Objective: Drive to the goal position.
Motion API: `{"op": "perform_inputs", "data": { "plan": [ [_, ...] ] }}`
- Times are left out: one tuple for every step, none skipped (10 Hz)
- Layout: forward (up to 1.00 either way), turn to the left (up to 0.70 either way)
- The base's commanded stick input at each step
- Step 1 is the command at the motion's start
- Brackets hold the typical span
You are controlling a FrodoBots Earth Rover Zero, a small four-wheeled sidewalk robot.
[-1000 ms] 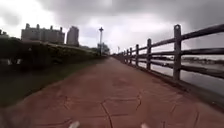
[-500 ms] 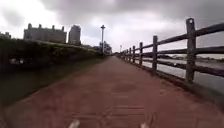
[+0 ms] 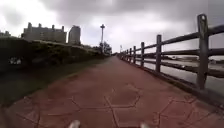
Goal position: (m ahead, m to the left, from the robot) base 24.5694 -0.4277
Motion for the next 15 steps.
{"op": "perform_inputs", "data": {
  "plan": [
    [0.7, 0.0],
    [0.7, 0.0],
    [0.7, 0.0],
    [0.7, 0.0],
    [0.7, 0.0],
    [0.7, 0.0],
    [0.7, 0.0],
    [0.7, 0.0],
    [0.7, 0.0],
    [0.7, 0.0],
    [0.7, 0.0],
    [0.7, 0.0],
    [0.7, 0.0],
    [0.7, 0.0],
    [0.7, 0.0]
  ]
}}
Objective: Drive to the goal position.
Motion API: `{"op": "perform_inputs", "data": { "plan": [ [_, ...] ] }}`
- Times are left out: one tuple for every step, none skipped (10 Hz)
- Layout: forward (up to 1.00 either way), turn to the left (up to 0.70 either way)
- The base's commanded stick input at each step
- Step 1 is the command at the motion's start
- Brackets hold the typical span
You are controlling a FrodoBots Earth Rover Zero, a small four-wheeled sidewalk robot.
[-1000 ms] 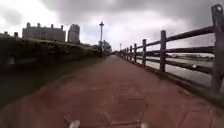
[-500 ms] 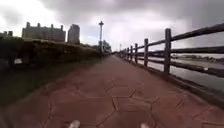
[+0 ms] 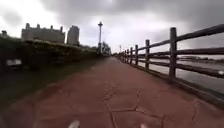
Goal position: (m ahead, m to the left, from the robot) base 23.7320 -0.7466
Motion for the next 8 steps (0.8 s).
{"op": "perform_inputs", "data": {
  "plan": [
    [0.7, 0.0],
    [0.7, 0.0],
    [0.7, 0.0],
    [0.7, 0.0],
    [0.7, 0.0],
    [0.7, 0.0],
    [0.7, 0.0],
    [0.7, 0.0]
  ]
}}
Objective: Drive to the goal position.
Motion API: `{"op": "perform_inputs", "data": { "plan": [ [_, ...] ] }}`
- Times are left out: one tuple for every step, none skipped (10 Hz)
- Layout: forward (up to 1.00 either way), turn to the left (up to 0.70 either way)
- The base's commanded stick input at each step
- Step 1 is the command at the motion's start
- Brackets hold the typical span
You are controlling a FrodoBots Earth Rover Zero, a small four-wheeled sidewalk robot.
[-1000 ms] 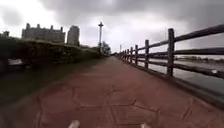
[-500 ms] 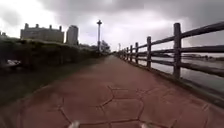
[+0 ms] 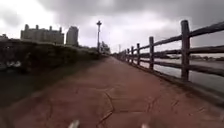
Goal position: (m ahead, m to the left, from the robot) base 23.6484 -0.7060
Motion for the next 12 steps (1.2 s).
{"op": "perform_inputs", "data": {
  "plan": [
    [0.7, 0.0],
    [0.7, 0.0],
    [0.7, 0.0],
    [0.7, 0.0],
    [0.7, 0.0],
    [0.7, 0.0],
    [0.7, 0.0],
    [0.7, 0.0],
    [0.7, 0.0],
    [0.7, 0.0],
    [0.7, 0.0],
    [0.7, 0.0]
  ]
}}
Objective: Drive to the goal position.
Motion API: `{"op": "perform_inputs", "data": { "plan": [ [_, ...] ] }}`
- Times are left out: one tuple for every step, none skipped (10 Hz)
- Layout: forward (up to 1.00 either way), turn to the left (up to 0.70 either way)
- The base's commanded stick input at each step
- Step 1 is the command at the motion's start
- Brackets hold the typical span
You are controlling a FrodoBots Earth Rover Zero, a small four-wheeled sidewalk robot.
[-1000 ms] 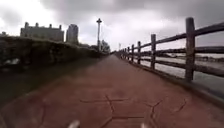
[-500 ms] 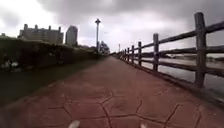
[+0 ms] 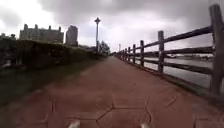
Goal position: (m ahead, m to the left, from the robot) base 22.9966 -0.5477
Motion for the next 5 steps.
{"op": "perform_inputs", "data": {
  "plan": [
    [0.7, 0.0],
    [0.7, 0.0],
    [0.7, 0.0],
    [0.7, 0.0],
    [0.7, 0.0]
  ]
}}
